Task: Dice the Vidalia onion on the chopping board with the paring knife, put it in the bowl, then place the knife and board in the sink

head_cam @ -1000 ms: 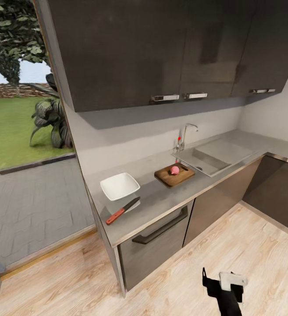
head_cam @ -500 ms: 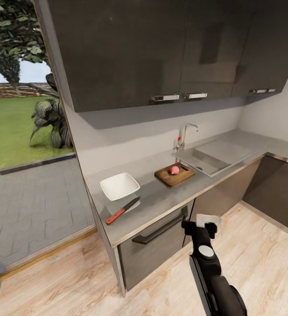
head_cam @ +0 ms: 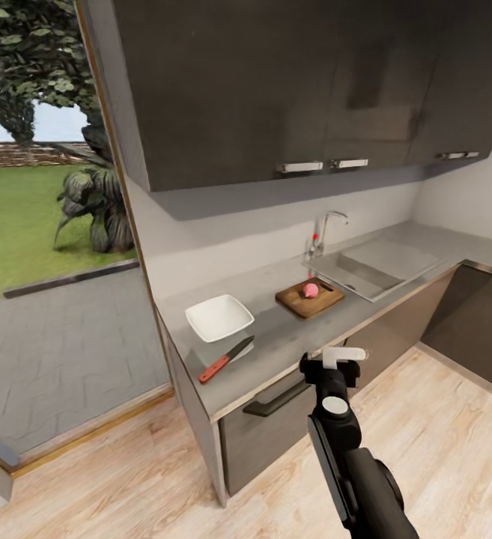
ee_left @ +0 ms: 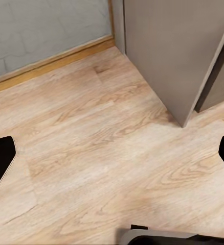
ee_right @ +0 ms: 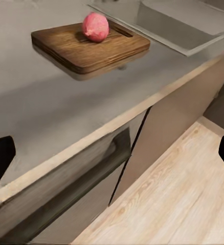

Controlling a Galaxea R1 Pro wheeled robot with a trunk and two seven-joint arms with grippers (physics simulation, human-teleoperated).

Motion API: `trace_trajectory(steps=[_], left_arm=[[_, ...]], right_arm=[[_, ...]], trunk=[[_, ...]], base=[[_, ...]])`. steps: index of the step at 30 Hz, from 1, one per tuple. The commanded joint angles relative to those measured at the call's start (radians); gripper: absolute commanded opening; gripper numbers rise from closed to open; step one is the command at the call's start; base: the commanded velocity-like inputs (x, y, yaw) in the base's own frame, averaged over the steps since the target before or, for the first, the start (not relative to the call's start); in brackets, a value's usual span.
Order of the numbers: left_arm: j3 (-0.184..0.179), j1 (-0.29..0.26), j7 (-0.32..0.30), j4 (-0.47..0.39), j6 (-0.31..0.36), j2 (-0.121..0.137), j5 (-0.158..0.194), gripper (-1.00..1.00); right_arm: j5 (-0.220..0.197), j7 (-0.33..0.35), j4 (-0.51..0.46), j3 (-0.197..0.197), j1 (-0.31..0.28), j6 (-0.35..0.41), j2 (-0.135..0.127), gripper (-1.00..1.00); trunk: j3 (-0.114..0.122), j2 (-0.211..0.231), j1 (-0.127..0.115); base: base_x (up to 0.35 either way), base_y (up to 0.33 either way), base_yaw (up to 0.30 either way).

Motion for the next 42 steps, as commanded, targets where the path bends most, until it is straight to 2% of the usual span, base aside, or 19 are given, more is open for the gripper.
trace_trajectory(steps=[1, 4, 25, 42], left_arm=[[-0.007, -0.001, 0.004, -0.001, -0.003, 0.002, 0.010, 1.00], [-0.007, -0.001, 0.004, -0.001, -0.002, 0.002, 0.010, 1.00], [-0.007, -0.001, 0.004, 0.006, -0.001, 0.000, 0.010, 1.00], [-0.007, -0.001, 0.004, 0.017, -0.001, -0.001, 0.010, 1.00]], right_arm=[[0.008, -0.001, -0.001, 0.006, -0.001, 0.009, 0.000, 1.00], [0.006, -0.001, 0.002, 0.021, -0.001, 0.010, 0.000, 1.00], [0.003, 0.002, 0.008, 0.022, -0.001, 0.010, 0.000, 1.00], [0.002, 0.005, 0.012, 0.022, -0.001, 0.008, 0.000, 1.00]], trunk=[[-0.002, -0.002, 0.001], [-0.002, -0.002, 0.001], [-0.002, -0.002, 0.001], [-0.002, -0.002, 0.001]], base=[[0.000, 0.296, 0.000], [0.000, 0.298, 0.000], [0.005, 0.300, 0.000], [0.155, 0.213, 0.000]])
